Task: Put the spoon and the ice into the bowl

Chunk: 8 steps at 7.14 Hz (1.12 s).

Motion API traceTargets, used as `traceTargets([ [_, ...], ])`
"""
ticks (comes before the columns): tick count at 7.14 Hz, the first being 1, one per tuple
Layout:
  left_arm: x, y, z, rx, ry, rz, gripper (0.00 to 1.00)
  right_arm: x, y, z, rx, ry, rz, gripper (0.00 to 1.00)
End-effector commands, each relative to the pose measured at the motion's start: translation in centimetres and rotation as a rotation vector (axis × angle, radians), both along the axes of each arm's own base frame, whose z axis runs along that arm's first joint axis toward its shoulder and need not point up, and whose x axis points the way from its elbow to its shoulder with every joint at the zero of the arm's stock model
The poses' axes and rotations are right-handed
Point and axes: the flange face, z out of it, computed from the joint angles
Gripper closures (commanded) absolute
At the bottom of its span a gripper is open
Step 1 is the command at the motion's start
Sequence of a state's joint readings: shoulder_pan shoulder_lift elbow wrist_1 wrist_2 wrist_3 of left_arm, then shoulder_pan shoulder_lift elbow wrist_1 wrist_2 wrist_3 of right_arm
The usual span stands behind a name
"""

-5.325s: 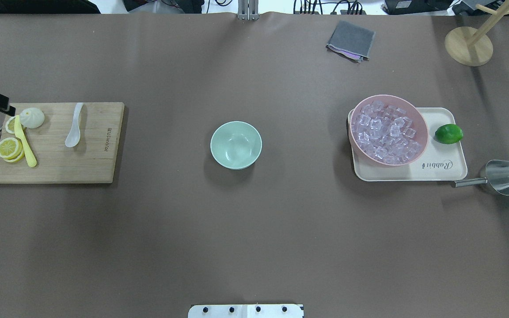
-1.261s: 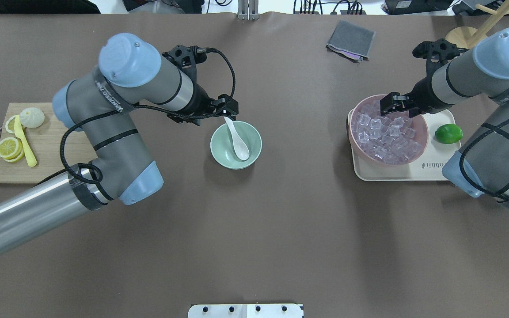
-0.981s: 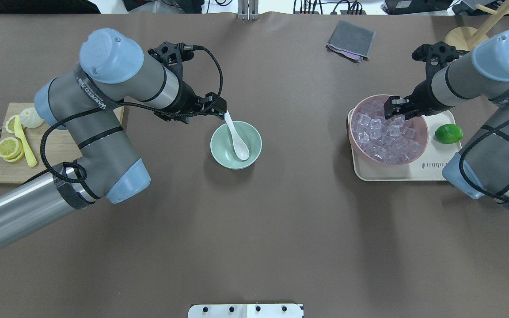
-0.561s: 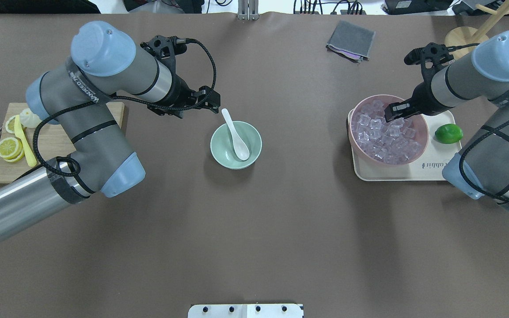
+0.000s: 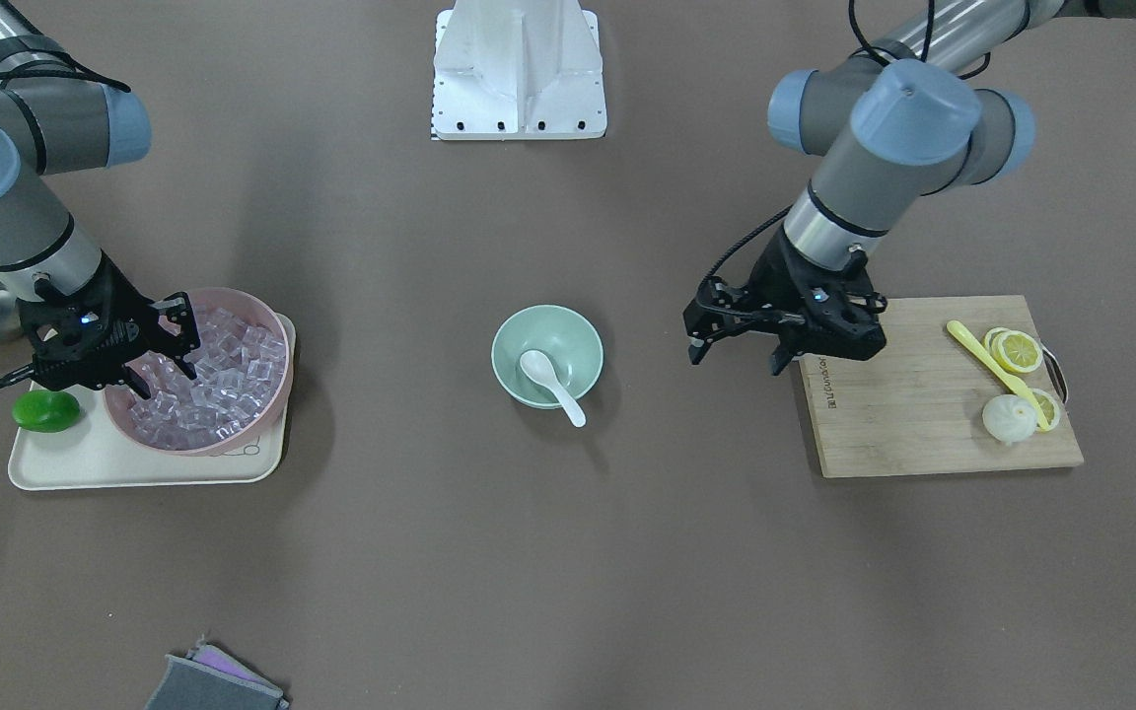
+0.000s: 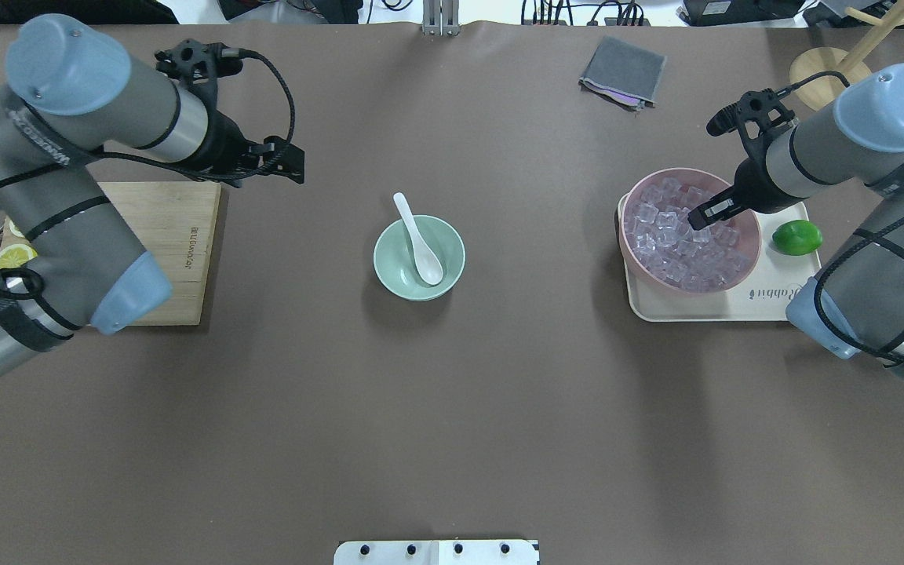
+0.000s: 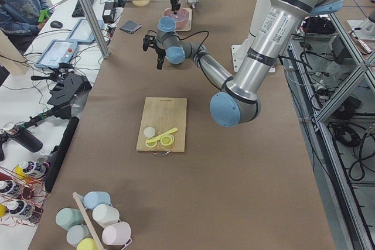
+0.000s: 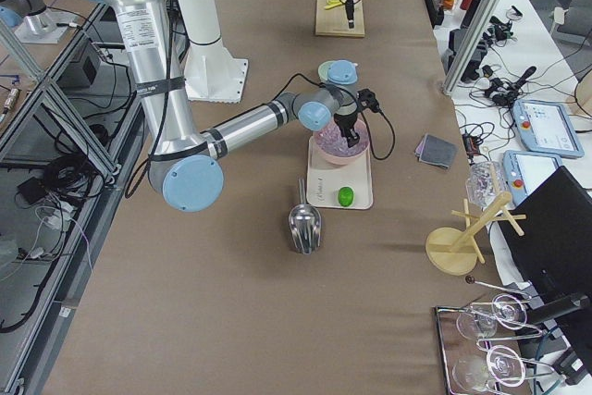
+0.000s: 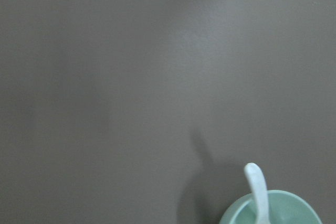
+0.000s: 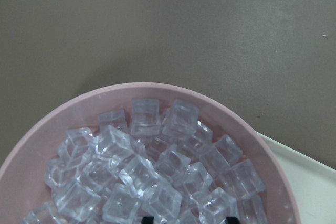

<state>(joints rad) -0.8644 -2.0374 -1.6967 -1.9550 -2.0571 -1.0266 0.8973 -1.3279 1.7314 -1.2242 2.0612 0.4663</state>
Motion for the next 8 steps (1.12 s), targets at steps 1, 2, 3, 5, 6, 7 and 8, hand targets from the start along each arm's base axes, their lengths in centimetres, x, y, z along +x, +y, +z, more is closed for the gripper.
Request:
traceTargets([
  [1,-7.9,0.6,5.8,0.058,-0.071,0.026,0.02,-0.2,0.4,-0.4,0.033,-0.004,-0.027,0.45],
  [2,-10.0,0.5,6.8,0.051,-0.069,0.026,0.02,0.0,0.5,-0.1,0.031,0.002,-0.025,0.45],
  [3,-10.4,0.3,6.9,0.045,-0.064,0.027,0.02,0.2,0.6,0.5,0.053,0.018,-0.042,0.45],
  [5,-10.8,0.6,7.8,0.036,-0.071,0.025,0.02,-0.3,0.8,1.3,0.047,0.031,-0.049,0.35],
  [6,-10.7,0.6,7.7,0.037,-0.07,0.026,0.02,-0.3,1.0,1.8,0.038,0.034,-0.052,0.37],
  [7,-10.9,0.6,7.6,0.038,-0.069,0.023,0.02,-0.6,1.2,1.9,0.038,0.036,-0.06,0.38],
  [8,-10.9,0.5,7.4,0.042,-0.067,0.022,0.02,-0.8,1.2,2.4,0.032,0.042,-0.064,0.38],
])
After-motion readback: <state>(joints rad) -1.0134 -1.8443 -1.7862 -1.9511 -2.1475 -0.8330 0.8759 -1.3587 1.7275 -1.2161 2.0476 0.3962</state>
